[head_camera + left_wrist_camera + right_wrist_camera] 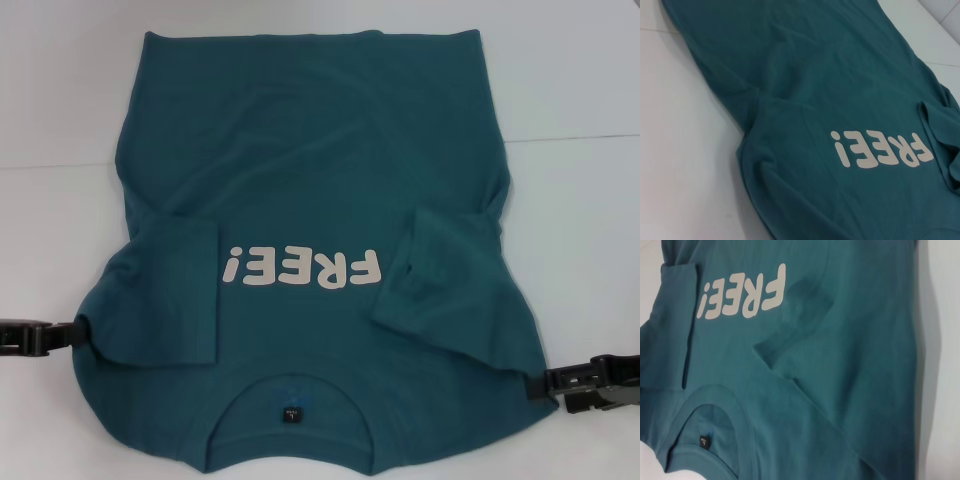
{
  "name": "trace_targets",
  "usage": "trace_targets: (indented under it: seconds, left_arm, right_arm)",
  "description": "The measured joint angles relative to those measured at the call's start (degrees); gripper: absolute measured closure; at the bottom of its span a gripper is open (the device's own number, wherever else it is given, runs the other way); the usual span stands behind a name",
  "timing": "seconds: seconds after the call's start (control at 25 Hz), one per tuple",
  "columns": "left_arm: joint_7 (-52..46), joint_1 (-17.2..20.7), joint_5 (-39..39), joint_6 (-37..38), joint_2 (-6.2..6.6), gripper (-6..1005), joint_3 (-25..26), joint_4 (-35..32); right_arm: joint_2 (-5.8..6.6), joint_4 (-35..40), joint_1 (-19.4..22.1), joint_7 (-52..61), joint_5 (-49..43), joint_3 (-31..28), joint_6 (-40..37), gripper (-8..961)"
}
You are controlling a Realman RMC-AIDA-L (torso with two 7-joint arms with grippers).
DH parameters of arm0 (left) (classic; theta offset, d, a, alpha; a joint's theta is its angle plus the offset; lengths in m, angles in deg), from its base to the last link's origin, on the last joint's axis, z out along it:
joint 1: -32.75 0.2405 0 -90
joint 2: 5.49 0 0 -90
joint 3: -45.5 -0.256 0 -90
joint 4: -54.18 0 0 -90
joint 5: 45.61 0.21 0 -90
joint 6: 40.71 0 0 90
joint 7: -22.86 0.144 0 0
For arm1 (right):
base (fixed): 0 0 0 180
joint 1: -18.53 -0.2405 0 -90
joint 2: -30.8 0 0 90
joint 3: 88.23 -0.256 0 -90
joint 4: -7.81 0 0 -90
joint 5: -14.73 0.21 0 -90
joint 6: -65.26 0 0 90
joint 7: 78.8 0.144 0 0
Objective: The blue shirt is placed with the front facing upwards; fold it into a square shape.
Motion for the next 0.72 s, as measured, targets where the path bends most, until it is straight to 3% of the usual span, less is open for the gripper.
trace_targets:
  seconds: [0.6,0.72]
  left_arm:
    - [0.00,-0.33,0.00,-0.14,0.10,977,0.09,0.00]
    - [0.00,-0.32,0.01,-0.25,0.10,977,0.09,-0.05]
  right_arm:
    - [-0.69,-3.27,-1.77,-0.63,0.38,0.44,1.82,26]
    - [-0.95,-3.14,-1.82,-1.35,0.27,1.33,2.00,104]
